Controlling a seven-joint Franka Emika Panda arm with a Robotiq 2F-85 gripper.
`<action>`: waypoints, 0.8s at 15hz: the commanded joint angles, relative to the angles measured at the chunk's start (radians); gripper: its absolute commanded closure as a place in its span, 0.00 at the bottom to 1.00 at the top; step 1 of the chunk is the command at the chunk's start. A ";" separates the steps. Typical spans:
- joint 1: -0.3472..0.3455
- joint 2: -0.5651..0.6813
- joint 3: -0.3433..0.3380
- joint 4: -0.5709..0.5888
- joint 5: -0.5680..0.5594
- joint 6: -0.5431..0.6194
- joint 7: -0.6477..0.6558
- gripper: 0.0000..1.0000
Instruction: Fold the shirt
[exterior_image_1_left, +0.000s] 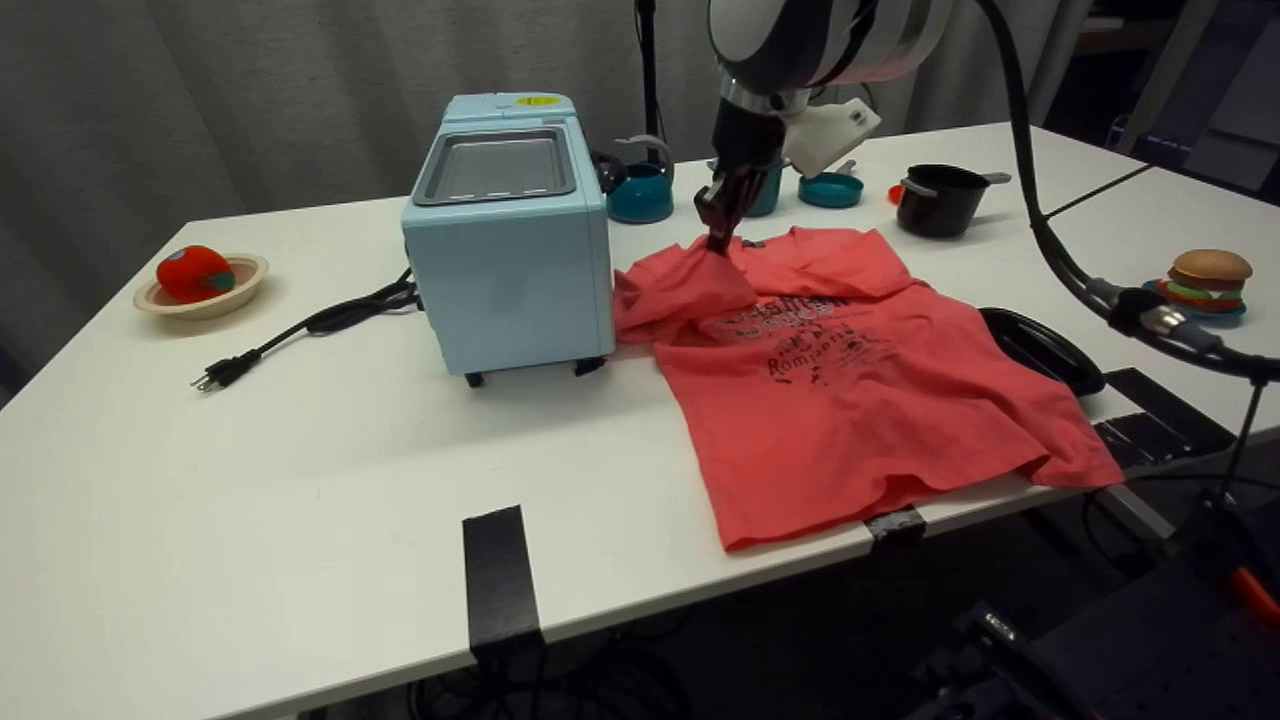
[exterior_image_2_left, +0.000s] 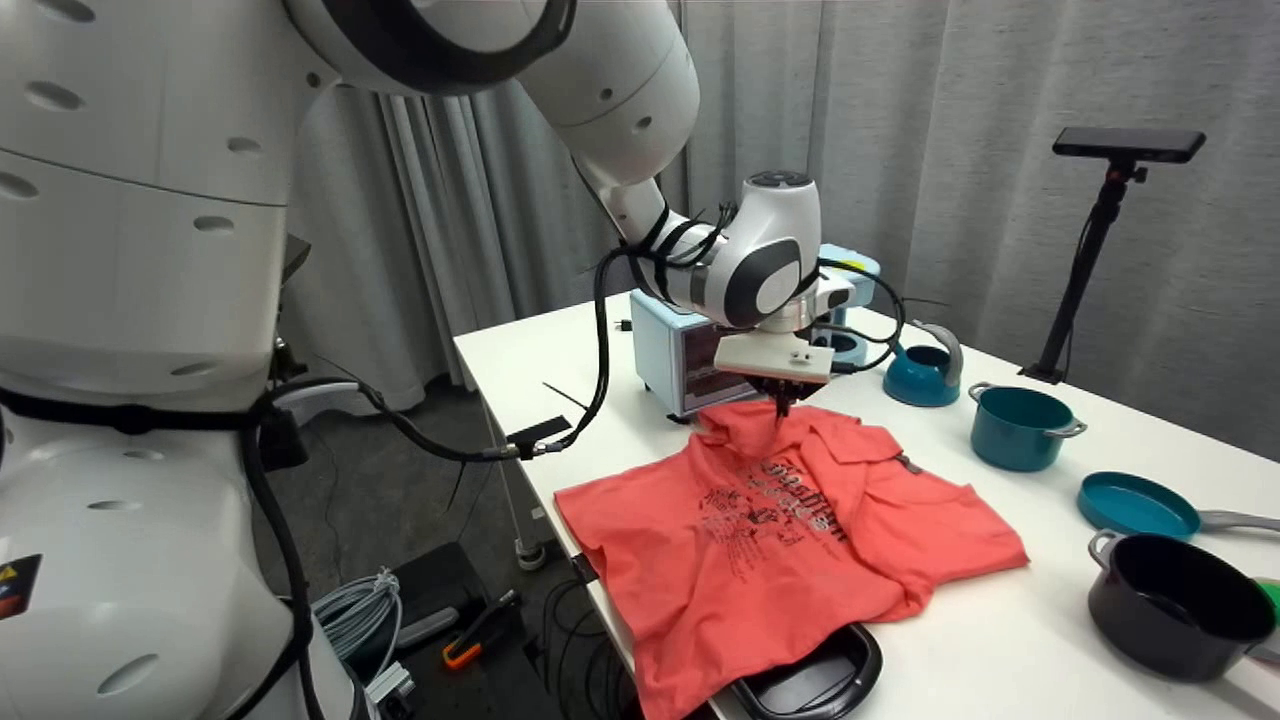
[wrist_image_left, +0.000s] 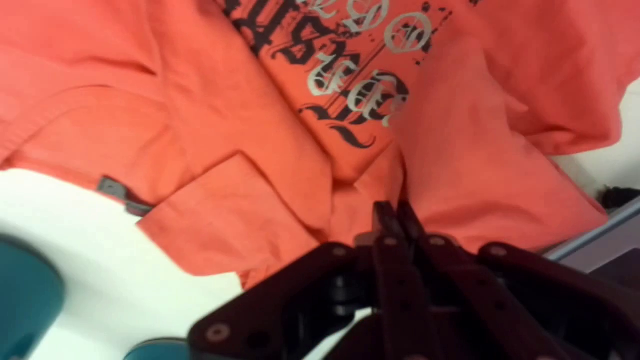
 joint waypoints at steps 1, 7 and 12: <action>0.017 -0.110 -0.077 -0.055 -0.026 -0.018 0.079 0.99; 0.042 -0.161 -0.227 -0.083 -0.139 0.024 0.264 0.99; 0.064 -0.153 -0.322 -0.076 -0.268 0.005 0.443 0.99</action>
